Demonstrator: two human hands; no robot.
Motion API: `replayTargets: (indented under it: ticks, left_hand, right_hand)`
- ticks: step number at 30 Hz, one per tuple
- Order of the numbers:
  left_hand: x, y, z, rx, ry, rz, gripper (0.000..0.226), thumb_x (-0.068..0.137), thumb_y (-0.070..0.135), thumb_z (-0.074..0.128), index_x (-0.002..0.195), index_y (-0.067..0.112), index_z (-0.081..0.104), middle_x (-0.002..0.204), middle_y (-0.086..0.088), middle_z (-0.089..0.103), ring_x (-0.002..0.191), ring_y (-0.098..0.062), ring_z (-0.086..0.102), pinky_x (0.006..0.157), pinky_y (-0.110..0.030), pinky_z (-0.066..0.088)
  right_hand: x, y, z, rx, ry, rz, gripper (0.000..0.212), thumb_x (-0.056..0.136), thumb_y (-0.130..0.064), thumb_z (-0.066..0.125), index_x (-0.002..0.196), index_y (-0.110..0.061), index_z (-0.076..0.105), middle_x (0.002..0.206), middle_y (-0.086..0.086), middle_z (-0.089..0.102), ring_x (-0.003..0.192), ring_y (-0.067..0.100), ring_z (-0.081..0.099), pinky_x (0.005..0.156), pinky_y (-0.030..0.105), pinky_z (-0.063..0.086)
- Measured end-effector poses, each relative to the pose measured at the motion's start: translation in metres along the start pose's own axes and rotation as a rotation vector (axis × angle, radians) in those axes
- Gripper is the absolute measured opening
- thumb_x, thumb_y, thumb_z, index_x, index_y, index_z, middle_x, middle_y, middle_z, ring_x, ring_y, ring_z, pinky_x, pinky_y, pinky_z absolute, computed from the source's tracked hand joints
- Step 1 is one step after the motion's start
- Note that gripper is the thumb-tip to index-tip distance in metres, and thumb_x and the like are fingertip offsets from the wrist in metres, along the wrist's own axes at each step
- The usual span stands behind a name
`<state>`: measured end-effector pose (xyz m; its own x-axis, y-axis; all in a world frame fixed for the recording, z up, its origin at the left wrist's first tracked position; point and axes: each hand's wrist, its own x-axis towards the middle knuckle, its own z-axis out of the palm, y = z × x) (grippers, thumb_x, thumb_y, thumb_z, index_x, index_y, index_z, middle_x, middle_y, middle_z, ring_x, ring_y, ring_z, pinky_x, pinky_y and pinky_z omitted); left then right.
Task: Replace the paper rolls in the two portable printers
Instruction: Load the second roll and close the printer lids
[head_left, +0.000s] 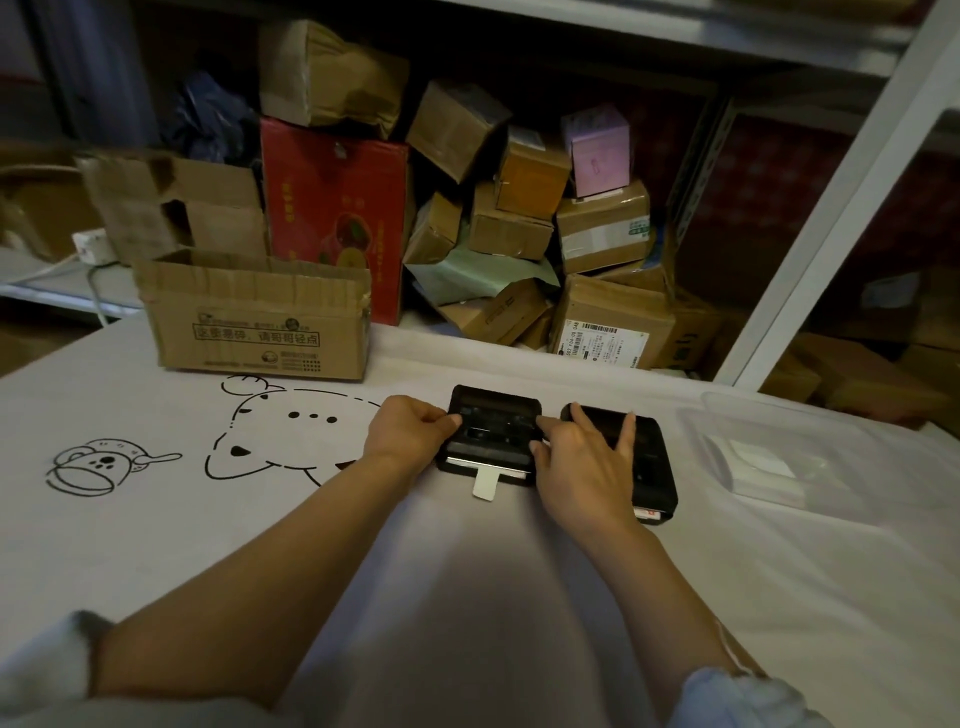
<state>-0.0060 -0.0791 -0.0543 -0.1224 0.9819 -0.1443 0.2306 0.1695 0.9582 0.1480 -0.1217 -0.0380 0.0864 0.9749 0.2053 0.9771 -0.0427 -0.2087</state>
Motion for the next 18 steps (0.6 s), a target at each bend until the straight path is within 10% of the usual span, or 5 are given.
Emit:
replayTargets:
  ticks: [18]
  left_hand:
    - [0.0,0.006,0.002,-0.067,-0.036,-0.1,0.021,0.087,0.014,0.065,0.101,-0.001,0.067,0.094,-0.016,0.064,0.086,-0.025,0.062,0.074,-0.03,0.054]
  right_hand:
    - [-0.009,0.007,-0.012,-0.127,-0.044,-0.176,0.046,0.094,-0.006,0.047,0.137,-0.023,0.049,0.143,-0.001,0.05,0.146,0.017,0.023,0.114,0.053,-0.012]
